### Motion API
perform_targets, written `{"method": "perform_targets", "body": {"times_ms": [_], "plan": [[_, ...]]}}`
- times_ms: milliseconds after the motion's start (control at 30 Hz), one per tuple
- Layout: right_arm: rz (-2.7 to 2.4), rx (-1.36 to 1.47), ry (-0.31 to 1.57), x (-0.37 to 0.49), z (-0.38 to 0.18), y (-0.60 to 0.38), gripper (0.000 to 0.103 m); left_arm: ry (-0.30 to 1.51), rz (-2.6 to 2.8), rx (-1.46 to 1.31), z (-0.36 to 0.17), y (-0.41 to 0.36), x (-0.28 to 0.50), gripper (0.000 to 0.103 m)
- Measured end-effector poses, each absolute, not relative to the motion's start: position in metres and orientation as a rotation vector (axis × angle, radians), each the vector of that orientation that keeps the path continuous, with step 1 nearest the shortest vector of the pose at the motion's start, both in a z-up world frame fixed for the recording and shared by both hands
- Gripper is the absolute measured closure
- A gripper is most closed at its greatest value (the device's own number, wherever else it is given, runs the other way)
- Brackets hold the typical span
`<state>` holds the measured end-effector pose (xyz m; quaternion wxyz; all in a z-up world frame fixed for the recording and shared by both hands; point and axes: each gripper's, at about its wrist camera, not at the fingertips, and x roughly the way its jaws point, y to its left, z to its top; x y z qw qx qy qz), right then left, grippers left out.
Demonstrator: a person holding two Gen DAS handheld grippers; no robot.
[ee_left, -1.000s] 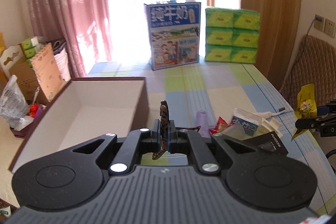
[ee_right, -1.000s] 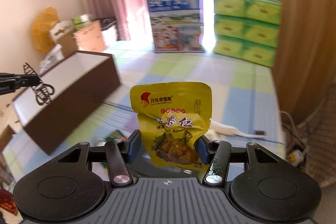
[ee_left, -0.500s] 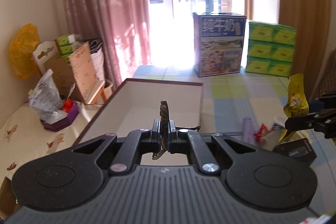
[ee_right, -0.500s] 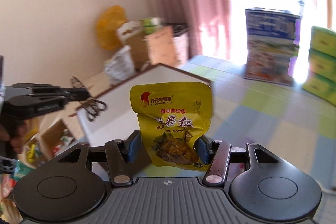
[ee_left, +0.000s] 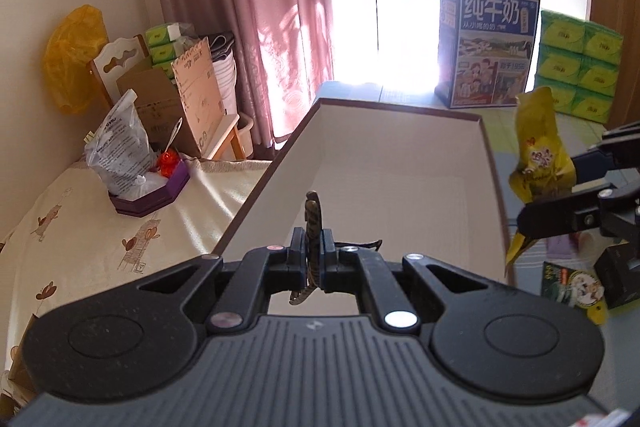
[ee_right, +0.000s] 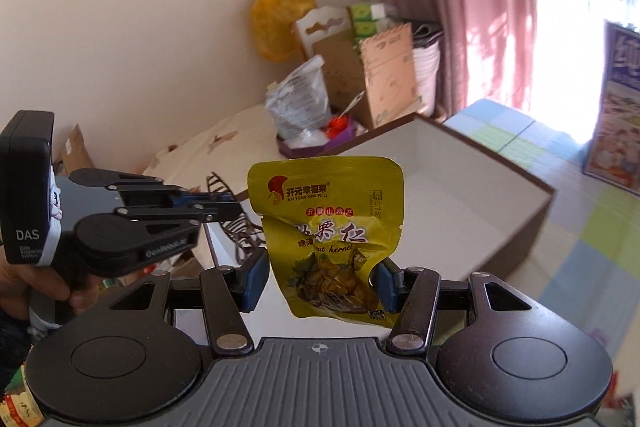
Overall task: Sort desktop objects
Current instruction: 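Lift and carry the wire stand and snack bag over the open box, then open both tools to drop the stand and snack bag into the box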
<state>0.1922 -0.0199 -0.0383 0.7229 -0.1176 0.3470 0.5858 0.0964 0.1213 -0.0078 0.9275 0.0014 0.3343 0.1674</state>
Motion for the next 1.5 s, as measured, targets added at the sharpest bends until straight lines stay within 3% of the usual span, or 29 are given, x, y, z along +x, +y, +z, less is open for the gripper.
{"method": "perform_targets", "body": {"times_ms": [333,633,967,1167,1333,1500], "plan": [[1.230,-0.441,0.903,0.206,-0.105,0.030,0.051,0.791,0.312,0.052,-0.053,0.147,0.125,0.099],[1.213,-0.534,0.952,0.210,-0.125,0.051,0.051,0.895,0.284,0.147,-0.093,0.143,0.142,0.099],[1.209,-0.603,0.978,0.208,-0.115,0.061,0.050,0.883,0.208,0.129,-0.079,0.145,0.140,0.068],[1.239,-0.621,0.993,0.206,-0.116,0.067,0.047,0.855,0.188,0.109,-0.061,0.147,0.136,0.064],[1.241,-0.616,0.982,0.207,-0.112,0.071,0.020,0.853,0.189,0.082,-0.054,0.153,0.133,0.057],[1.236,-0.624,0.962,0.206,-0.106,0.074,0.011,0.876,0.198,0.080,-0.056,0.156,0.133,0.050]]}}
